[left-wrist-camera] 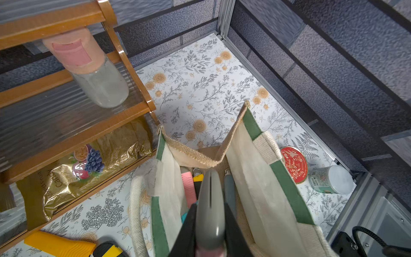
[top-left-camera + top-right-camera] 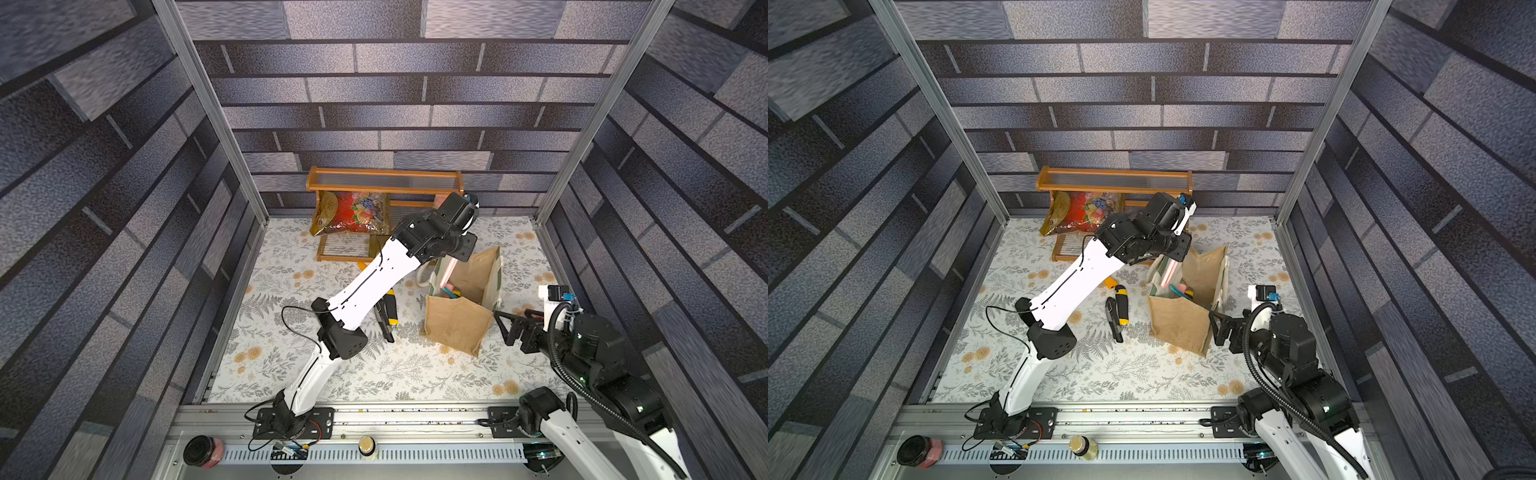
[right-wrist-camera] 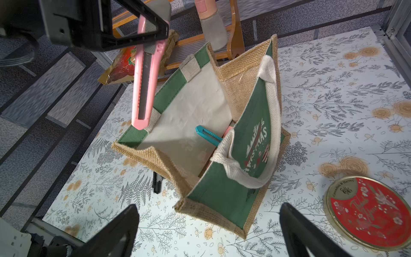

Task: Place the art knife into the pouch
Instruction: Place the utility knife in the pouch, then pick up the utility knife at the center of the board.

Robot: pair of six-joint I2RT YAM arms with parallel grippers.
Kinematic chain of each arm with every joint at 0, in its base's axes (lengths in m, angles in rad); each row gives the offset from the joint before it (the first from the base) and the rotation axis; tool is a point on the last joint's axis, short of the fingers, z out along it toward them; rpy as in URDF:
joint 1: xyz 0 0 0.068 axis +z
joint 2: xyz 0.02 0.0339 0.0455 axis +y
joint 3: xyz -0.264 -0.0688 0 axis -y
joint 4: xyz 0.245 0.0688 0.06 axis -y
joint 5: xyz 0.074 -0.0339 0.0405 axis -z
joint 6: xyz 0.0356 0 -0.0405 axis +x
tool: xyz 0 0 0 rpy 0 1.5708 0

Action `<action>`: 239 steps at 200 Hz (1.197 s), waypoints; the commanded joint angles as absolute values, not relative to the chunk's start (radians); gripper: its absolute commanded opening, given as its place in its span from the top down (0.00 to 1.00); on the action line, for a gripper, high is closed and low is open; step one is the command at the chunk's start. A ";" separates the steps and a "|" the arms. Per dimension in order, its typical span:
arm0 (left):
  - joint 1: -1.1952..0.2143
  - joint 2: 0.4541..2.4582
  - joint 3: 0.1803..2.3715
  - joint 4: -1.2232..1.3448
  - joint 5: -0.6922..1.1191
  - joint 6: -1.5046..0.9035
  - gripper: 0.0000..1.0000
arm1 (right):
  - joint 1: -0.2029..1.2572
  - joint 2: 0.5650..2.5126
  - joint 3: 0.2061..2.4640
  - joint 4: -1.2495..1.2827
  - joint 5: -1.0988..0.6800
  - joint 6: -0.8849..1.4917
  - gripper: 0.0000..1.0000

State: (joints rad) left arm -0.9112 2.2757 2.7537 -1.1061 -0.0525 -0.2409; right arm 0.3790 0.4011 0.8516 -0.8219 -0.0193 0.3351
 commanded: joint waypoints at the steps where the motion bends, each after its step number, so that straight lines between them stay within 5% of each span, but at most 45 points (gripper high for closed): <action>1: -0.911 2.296 2.773 -1.094 -0.041 -0.224 0.81 | 0.374 0.396 0.839 -0.857 0.003 0.326 0.00; 23: -0.910 2.316 2.773 -1.107 -0.046 -0.221 0.77 | 0.374 0.401 0.843 -0.859 0.005 0.328 0.00; 56: -0.910 2.322 2.772 -1.124 -0.062 -0.202 0.48 | 0.374 0.402 0.844 -0.863 0.012 0.329 0.00; 81: -0.916 2.310 2.773 -1.130 -0.074 -0.178 0.00 | 0.374 0.407 0.844 -0.868 0.025 0.331 0.00; 185: -0.940 2.202 2.754 -1.255 -0.291 -0.168 0.00 | 0.374 0.422 0.854 -0.886 0.047 0.332 0.00; 239: -0.964 1.950 2.288 -1.077 -0.397 -0.174 0.00 | 0.374 0.421 0.866 -0.900 0.061 0.319 0.00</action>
State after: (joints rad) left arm -0.9565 2.0853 2.4783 -1.1706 -0.3286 -0.1825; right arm 0.3790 0.4206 0.8494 -0.8684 0.0372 0.3347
